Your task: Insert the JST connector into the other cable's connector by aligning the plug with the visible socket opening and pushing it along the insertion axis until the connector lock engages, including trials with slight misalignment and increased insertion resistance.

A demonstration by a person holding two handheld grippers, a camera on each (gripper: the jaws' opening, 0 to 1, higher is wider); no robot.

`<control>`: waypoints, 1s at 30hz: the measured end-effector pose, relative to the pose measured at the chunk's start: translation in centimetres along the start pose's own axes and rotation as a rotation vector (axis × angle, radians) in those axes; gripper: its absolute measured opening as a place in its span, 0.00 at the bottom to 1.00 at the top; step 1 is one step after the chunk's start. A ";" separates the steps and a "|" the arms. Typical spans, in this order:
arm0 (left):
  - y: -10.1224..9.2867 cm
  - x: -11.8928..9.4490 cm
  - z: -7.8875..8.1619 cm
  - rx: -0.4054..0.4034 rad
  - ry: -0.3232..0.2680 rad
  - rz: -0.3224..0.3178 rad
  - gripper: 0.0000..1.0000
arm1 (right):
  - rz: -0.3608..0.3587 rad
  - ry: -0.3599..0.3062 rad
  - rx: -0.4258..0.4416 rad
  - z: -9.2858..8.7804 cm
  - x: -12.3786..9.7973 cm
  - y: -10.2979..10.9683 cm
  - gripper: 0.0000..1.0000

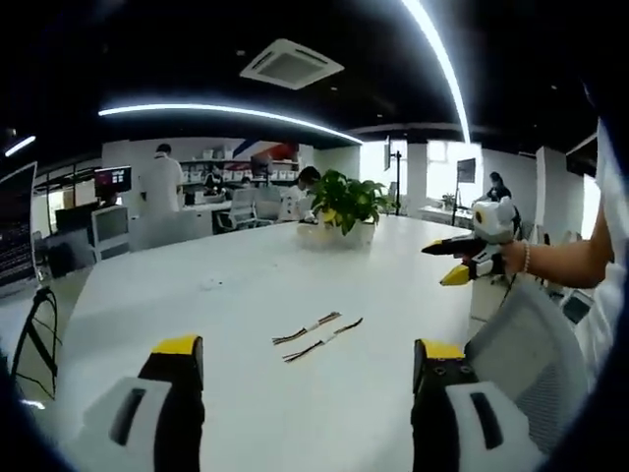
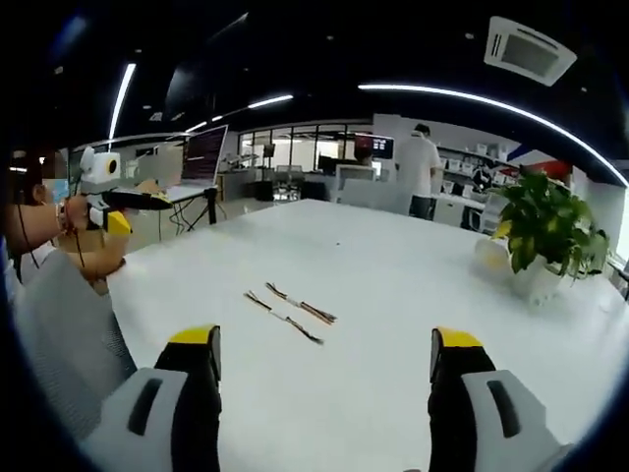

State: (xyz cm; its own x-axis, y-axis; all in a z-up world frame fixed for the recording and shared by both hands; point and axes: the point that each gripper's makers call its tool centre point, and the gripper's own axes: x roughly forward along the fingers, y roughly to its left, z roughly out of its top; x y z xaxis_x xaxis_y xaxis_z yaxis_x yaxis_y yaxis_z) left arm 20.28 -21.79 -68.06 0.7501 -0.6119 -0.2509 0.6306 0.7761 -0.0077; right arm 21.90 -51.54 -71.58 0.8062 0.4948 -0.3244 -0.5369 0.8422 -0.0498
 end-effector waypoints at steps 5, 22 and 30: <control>-0.8 -1.7 -1.3 0.030 0.029 0.013 0.87 | -0.005 0.000 0.006 -0.3 -0.6 0.9 0.87; -0.7 -4.9 -6.0 -0.079 0.071 0.065 0.86 | 0.027 0.076 0.043 -4.5 -2.5 3.0 0.84; -1.6 -5.1 -7.1 -0.107 0.077 0.073 0.85 | 0.014 0.081 0.094 -5.3 -3.0 2.9 0.84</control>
State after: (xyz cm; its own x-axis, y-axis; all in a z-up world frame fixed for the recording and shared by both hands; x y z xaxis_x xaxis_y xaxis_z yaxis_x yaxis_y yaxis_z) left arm 14.06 -18.79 -73.64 0.7730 -0.5430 -0.3282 0.5469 0.8324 -0.0891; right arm 16.64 -51.72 -75.72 0.7740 0.4906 -0.4003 -0.5190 0.8537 0.0427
